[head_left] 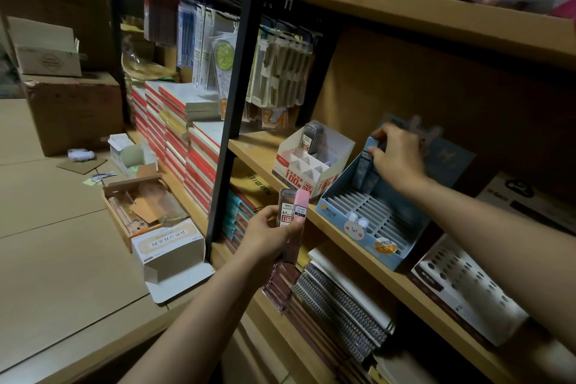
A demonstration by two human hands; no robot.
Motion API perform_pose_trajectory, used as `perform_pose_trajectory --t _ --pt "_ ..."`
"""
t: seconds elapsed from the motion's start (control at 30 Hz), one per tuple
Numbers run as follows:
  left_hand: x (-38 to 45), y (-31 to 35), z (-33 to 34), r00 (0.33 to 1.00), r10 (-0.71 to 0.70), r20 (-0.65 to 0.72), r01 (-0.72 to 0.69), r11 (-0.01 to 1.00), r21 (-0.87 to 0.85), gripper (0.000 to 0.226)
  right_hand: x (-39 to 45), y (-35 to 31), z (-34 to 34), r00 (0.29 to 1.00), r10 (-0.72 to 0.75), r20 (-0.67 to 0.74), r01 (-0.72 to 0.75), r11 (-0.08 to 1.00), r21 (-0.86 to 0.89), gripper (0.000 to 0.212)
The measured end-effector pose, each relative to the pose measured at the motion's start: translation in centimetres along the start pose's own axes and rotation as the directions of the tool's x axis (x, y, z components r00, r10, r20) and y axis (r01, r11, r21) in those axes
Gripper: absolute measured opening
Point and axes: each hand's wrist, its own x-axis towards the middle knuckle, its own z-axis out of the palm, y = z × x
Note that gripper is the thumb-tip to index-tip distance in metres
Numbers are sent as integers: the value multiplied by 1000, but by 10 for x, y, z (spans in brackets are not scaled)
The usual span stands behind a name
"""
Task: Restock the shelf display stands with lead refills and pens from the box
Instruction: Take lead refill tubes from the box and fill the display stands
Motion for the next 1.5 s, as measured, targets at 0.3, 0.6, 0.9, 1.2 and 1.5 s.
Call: perform_pose_trajectory --t 0.3,0.6,0.9,1.2,1.5 --pt "0 -3 1 1000 4 3 -4 1000 28 32 -7 5 5 998 55 16 -55 997 45 18" --pt "-2 -3 3 999 26 28 -27 999 43 27 -15 15 18 1000 13 -11 -14 996 -85 21" --pt "-4 6 -5 988 123 94 -125 992 24 33 -64 -36 4 947 -131 293 5 919 395 29" --pt "-5 6 -5 981 104 163 -109 994 18 27 -66 -45 -10 839 7 544 -365 748 554 30" --pt "-6 7 22 959 243 144 -262 956 133 20 -28 34 -82 994 20 107 -28 997 77 23"
